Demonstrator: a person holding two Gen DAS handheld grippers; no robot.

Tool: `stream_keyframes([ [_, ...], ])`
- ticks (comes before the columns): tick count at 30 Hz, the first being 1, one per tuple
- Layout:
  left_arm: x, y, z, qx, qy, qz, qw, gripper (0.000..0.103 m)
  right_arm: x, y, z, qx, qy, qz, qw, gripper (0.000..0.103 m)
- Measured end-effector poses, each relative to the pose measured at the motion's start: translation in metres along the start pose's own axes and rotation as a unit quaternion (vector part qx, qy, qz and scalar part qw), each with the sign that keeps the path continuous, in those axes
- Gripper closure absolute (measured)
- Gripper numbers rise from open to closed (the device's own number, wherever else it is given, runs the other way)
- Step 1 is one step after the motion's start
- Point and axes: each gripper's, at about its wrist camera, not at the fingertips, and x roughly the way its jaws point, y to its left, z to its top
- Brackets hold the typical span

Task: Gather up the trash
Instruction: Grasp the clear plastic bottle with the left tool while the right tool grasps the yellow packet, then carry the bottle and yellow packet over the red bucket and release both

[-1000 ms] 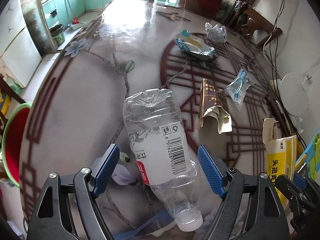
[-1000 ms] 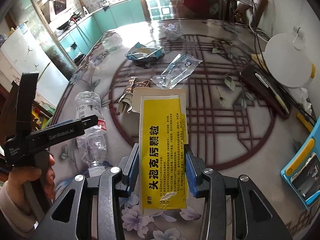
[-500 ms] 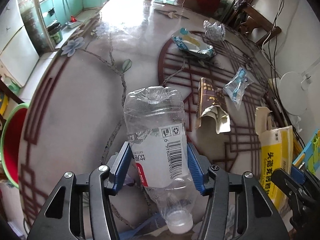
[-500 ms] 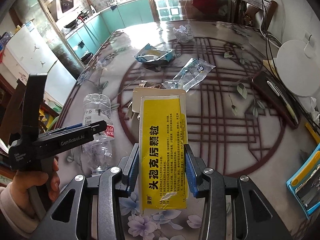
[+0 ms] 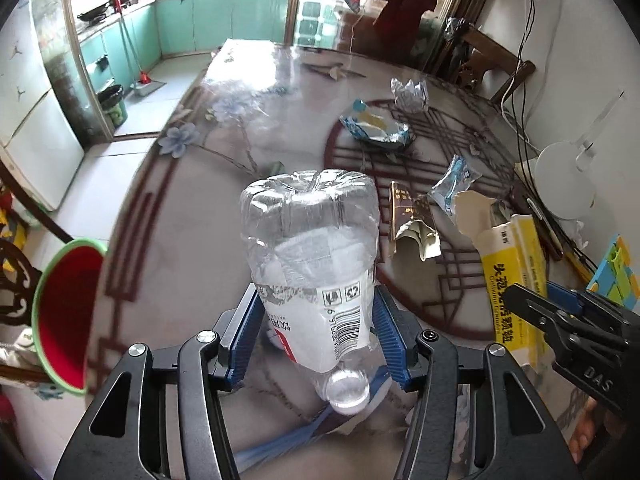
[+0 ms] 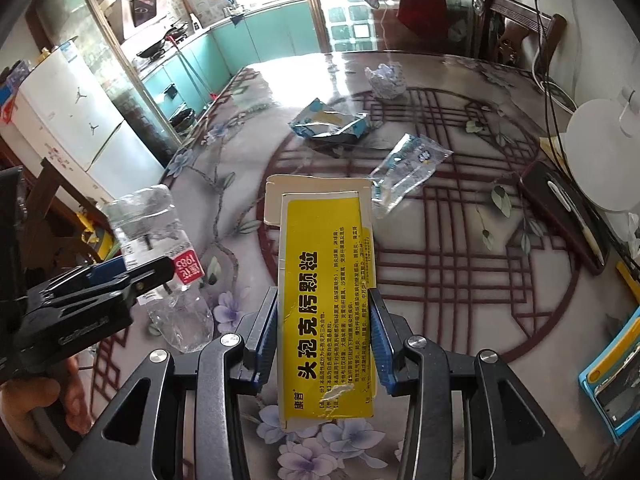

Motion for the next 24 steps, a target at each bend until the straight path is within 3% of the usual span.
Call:
stream_keyframes([
  [12,-0.029,0.034,0.002,-0.011,-0.032,0.001,0.9994,0.050,0.001,0.037,0.005,-0.016,-0.009,0.006,1.000,0.064],
  [24,-0.053,0.094,0.000,-0.019,-0.060,0.017,0.9979,0.050,0.012,0.110,0.008,-0.049,-0.005,0.006,0.999,0.064],
])
